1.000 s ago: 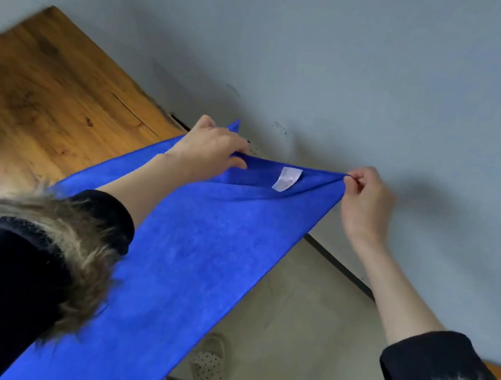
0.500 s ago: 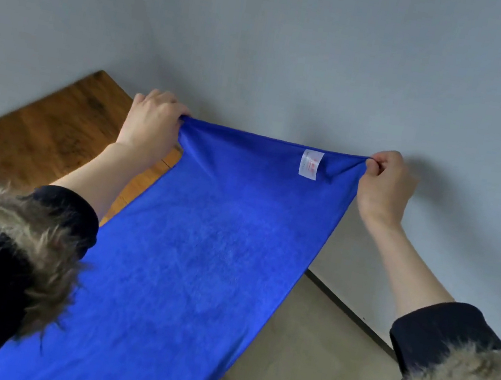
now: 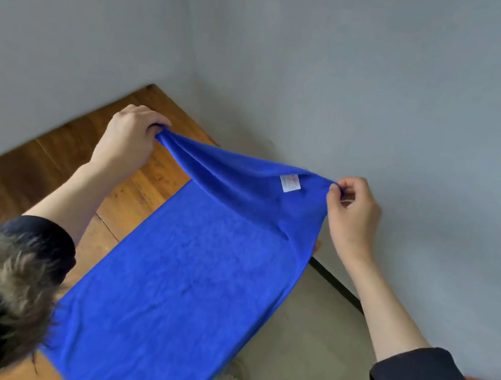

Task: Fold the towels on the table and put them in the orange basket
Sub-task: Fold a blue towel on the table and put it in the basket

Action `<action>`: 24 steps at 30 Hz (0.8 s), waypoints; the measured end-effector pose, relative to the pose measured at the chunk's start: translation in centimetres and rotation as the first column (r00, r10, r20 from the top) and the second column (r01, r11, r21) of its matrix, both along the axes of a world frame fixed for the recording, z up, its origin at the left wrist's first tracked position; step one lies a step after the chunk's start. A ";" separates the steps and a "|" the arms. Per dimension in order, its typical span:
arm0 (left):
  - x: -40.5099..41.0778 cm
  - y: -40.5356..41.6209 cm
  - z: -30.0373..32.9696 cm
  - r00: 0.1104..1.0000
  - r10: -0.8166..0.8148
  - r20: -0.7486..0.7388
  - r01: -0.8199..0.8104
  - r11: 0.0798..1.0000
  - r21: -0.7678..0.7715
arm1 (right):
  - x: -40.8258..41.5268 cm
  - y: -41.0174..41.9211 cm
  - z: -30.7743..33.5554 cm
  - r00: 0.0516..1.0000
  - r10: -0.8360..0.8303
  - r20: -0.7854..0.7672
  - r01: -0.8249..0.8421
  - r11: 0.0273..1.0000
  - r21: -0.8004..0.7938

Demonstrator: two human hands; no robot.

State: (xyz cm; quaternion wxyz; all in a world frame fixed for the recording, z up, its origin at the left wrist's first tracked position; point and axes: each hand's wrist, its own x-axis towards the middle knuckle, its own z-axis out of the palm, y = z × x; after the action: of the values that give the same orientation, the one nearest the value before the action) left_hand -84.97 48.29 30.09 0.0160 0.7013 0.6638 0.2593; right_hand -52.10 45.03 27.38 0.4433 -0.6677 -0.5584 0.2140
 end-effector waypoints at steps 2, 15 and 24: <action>-1.5 -3.1 0.1 0.999 -0.033 0.000 0.033 0.999 0.018 | -1.5 -3.3 -0.4 1.000 0.017 -0.006 -0.017 1.000 -0.005; -11.2 -23.6 -1.2 0.962 -0.274 -0.001 0.274 0.960 0.057 | -11.4 -26.9 -1.3 0.991 -0.044 0.129 0.026 0.990 0.139; -15.9 -31.6 -12.5 0.939 -0.300 -0.167 0.238 0.919 -0.314 | -15.5 -37.7 -11.2 0.922 0.169 0.348 -0.100 0.973 -0.206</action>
State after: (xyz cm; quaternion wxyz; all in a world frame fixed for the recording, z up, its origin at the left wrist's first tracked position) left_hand -100.84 16.67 17.58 0.0831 0.7998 0.5892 0.0786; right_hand -67.63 7.32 16.20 0.2530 -0.6937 -0.6531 0.1678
